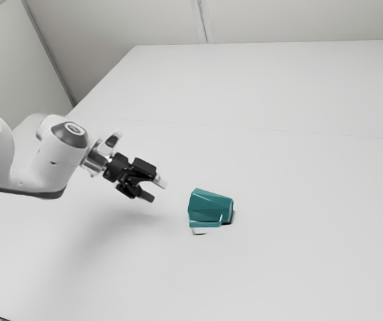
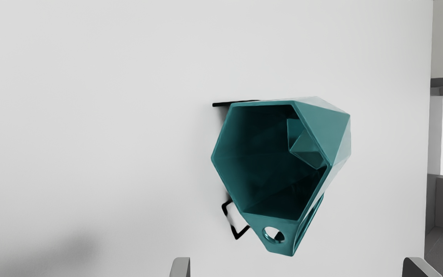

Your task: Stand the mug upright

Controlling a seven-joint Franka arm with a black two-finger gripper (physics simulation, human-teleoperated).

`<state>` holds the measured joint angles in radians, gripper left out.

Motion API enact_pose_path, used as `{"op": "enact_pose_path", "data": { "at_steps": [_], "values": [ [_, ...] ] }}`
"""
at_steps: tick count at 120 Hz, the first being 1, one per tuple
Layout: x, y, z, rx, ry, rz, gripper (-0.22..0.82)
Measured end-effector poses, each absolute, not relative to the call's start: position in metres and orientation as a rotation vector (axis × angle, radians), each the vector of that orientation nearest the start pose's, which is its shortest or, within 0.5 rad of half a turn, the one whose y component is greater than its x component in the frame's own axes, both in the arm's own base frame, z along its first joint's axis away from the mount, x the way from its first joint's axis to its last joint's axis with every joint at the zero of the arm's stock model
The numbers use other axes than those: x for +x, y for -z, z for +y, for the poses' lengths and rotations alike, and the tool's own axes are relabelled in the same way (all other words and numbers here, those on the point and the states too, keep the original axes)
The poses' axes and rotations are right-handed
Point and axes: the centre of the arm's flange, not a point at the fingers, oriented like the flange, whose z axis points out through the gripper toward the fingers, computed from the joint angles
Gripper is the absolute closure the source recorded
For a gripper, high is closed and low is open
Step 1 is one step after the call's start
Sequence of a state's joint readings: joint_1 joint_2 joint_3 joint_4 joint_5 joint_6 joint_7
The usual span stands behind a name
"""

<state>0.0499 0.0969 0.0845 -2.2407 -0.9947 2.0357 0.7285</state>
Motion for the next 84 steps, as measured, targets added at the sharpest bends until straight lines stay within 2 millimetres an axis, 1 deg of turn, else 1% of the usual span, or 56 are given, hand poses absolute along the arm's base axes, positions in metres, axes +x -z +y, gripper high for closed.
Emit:
{"op": "enact_pose_path", "data": {
  "at_steps": [29,41,49,67,84],
  "values": [
    [0.521,-0.306,0.02,2.225,-0.153,0.035,0.0],
    [0.521,-0.3,0.016,2.197,-0.164,0.034,0.0],
    [0.522,-0.293,0.01,2.167,-0.168,0.046,0.0],
    [0.522,-0.284,-0.016,2.1,-0.17,0.05,0.0],
    [0.522,-0.278,-0.027,2.064,-0.174,0.06,0.0]
  ]
}}
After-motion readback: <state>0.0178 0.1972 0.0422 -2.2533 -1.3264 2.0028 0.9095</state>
